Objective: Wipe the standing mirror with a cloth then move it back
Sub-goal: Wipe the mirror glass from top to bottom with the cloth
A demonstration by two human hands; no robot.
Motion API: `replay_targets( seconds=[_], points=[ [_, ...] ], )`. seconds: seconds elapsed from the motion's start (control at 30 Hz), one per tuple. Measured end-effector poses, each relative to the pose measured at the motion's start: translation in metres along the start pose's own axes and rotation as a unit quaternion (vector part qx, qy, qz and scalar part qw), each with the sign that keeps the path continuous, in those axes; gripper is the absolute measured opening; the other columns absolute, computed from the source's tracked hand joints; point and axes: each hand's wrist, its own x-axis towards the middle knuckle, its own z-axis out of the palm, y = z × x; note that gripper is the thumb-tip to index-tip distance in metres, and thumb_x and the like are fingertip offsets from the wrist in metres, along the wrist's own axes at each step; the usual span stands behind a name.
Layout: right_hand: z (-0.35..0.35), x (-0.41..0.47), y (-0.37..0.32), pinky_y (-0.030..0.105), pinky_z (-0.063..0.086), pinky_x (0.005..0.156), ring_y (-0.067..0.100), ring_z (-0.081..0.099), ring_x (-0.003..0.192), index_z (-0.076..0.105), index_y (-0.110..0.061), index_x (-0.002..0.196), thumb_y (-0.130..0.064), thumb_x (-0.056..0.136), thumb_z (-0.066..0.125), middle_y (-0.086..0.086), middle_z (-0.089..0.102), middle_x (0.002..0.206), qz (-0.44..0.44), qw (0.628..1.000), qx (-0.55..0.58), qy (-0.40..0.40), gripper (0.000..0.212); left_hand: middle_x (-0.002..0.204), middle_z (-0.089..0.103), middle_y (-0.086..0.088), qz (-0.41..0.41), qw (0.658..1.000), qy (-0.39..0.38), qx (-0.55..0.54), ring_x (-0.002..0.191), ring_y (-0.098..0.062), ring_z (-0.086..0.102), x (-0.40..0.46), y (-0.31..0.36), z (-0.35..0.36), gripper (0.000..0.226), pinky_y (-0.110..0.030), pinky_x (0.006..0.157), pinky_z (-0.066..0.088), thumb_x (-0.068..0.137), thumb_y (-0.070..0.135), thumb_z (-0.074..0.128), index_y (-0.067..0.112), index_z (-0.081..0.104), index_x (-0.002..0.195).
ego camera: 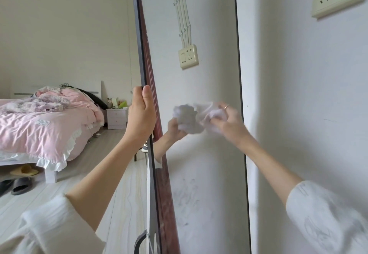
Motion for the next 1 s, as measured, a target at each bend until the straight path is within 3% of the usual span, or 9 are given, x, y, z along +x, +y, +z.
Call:
replay_targets(
  seconds=[0.07,0.13,0.2,0.33,0.5,0.63,0.77,0.87,1.0],
  points=[
    [-0.010,0.020,-0.009,0.003,0.038,0.058,-0.016,0.055,0.071,0.057,-0.029,0.065,-0.002,0.074,0.052,-0.021,0.058,0.079,-0.024,0.994,-0.012,0.106,0.029,0.063,0.032,0.004,-0.001,1.000,-0.007,-0.002,0.047,0.001,0.036,-0.001,0.000,0.002,0.029,-0.021,0.052,0.029,0.101,0.034,0.021,0.013,0.034,0.085],
    [-0.016,0.045,-0.009,0.011,0.039,0.066,0.000,0.057,0.085,0.061,-0.032,0.085,-0.007,0.076,0.051,-0.016,0.059,0.090,-0.016,0.985,-0.086,0.147,0.028,0.063,0.033,0.004,0.005,1.000,-0.012,-0.006,0.047,0.004,0.037,-0.002,0.001,0.004,0.028,-0.016,0.051,0.029,0.101,0.033,0.021,0.016,0.034,0.082],
    [-0.016,0.068,-0.002,0.020,0.040,0.071,0.015,0.056,0.093,0.063,-0.024,0.106,-0.009,0.080,0.051,-0.003,0.063,0.103,0.004,0.980,-0.138,0.146,0.032,0.064,0.034,0.004,0.008,1.000,-0.020,-0.012,0.046,0.007,0.038,-0.002,0.002,0.004,0.028,-0.014,0.049,0.030,0.101,0.033,0.021,0.018,0.035,0.081],
    [0.007,0.084,-0.001,0.028,0.048,0.082,0.021,0.060,0.095,0.065,-0.013,0.097,-0.010,0.085,0.053,0.013,0.066,0.105,0.012,0.989,-0.072,0.125,0.018,0.064,0.036,0.004,0.007,1.000,-0.014,-0.017,0.047,0.010,0.041,-0.003,0.003,0.005,0.028,-0.011,0.051,0.031,0.101,0.033,0.021,0.024,0.034,0.077],
    [0.034,0.048,-0.006,0.008,0.044,0.077,0.014,0.058,0.096,0.067,-0.022,0.098,-0.001,0.082,0.062,0.018,0.059,0.114,0.011,1.000,0.026,0.014,0.027,0.063,0.031,0.004,0.015,1.000,0.000,-0.024,0.046,0.008,0.037,-0.002,0.000,0.003,0.030,-0.010,0.048,0.030,0.101,0.032,0.021,0.026,0.029,0.072],
    [0.048,0.007,-0.010,0.006,0.042,0.072,0.004,0.051,0.087,0.065,-0.029,0.104,0.007,0.078,0.064,-0.002,0.048,0.090,-0.016,0.985,0.018,-0.171,0.045,0.066,0.034,0.004,0.004,1.000,0.003,-0.021,0.053,0.000,0.038,-0.001,-0.002,0.002,0.031,-0.007,0.049,0.032,0.101,0.035,0.021,0.025,0.030,0.073],
    [0.039,0.001,-0.013,0.003,0.043,0.077,-0.003,0.054,0.085,0.066,-0.010,0.111,0.003,0.081,0.065,-0.010,0.051,0.086,0.008,0.967,-0.012,-0.254,0.033,0.066,0.032,0.004,0.000,1.000,0.007,-0.017,0.056,-0.005,0.033,-0.001,-0.001,-0.001,0.032,-0.006,0.050,0.032,0.101,0.034,0.021,0.025,0.030,0.071],
    [0.029,0.006,-0.010,0.002,0.042,0.076,0.000,0.055,0.083,0.067,-0.013,0.109,-0.001,0.080,0.069,-0.006,0.051,0.089,0.018,0.972,-0.041,-0.233,0.032,0.065,0.031,0.004,0.005,1.000,0.005,-0.016,0.050,0.005,0.036,-0.002,0.001,-0.001,0.032,-0.007,0.050,0.032,0.101,0.033,0.022,0.025,0.029,0.071],
    [0.014,0.029,-0.003,0.002,0.043,0.064,0.007,0.056,0.081,0.062,-0.016,0.102,0.002,0.080,0.066,0.000,0.056,0.092,0.015,0.995,-0.046,-0.083,0.029,0.063,0.032,0.003,0.014,1.000,0.007,-0.015,0.045,0.007,0.036,-0.003,0.003,0.000,0.031,-0.014,0.051,0.031,0.101,0.033,0.022,0.025,0.030,0.072]
  ],
)
